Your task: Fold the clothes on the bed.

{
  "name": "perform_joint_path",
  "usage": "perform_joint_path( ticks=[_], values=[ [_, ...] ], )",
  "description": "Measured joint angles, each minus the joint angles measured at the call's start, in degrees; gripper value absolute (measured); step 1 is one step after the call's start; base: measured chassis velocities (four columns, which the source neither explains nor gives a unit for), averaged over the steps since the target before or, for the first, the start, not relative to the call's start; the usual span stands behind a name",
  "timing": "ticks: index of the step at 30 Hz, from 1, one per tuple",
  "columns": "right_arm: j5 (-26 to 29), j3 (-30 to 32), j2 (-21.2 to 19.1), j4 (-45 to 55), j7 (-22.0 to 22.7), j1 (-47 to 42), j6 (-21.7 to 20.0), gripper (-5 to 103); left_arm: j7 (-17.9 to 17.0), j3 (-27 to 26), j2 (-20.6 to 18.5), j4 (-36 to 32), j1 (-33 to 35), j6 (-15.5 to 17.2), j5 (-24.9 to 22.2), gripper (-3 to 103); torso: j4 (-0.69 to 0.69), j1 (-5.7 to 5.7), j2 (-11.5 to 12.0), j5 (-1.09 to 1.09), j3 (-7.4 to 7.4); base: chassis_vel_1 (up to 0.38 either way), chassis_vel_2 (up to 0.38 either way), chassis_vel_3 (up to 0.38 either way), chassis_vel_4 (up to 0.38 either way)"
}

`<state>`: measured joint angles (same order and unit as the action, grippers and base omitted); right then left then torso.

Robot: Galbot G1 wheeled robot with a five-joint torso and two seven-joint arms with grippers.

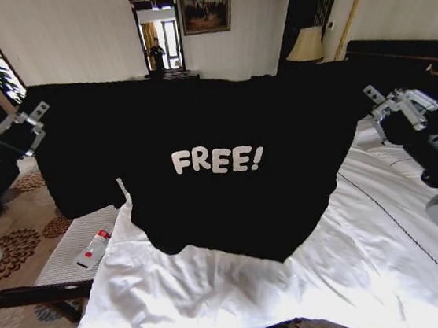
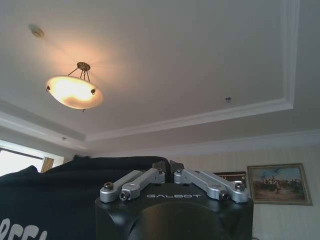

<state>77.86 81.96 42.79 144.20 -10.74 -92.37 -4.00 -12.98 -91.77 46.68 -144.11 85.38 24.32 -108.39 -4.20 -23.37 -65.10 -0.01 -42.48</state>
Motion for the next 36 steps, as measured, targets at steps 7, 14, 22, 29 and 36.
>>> perform_joint_path(
  ticks=[7,14,22,29,36],
  values=[
    [9.42,5.68,-6.13,-0.41,8.65,3.41,-5.25,3,-6.87,-4.84,-5.29,0.38,-0.22,3.81,-10.54,1,-0.07,0.02,-0.01,0.01,0.01,0.0,0.0,0.0,0.0],
    [4.26,-19.7,-4.96,-0.95,15.92,3.62,-12.49,3,-6.55,24.68,-3.74,0.88,-3.86,12.39,9.48,1,-0.05,-0.03,0.01,0.03,-0.02,0.0,0.0,0.0,0.0],
    [-5.68,-51.88,-2.05,-14.05,15.94,9.78,-14.54,3,-2.77,60.44,1.55,13.36,-13.4,13.25,36.16,1,-0.06,0.0,0.0,0.02,-0.01,0.0,0.0,0.0,0.0],
    [-8.38,-54.12,0.47,-19.53,13.64,12.23,-11.54,3,-0.01,64.31,6.43,20.39,-16.91,10.54,38.6,1,-0.06,-0.03,0.02,0.03,-0.02,0.0,0.0,0.0,0.0],
    [-7.42,-50.91,-0.35,-20.37,7.9,17.89,-5.98,3,1.12,60.95,6.49,19.33,-22.72,6.98,31.96,1,-0.06,0.02,0.0,0.01,0.0,0.0,0.0,0.0,0.0]
  ],
)
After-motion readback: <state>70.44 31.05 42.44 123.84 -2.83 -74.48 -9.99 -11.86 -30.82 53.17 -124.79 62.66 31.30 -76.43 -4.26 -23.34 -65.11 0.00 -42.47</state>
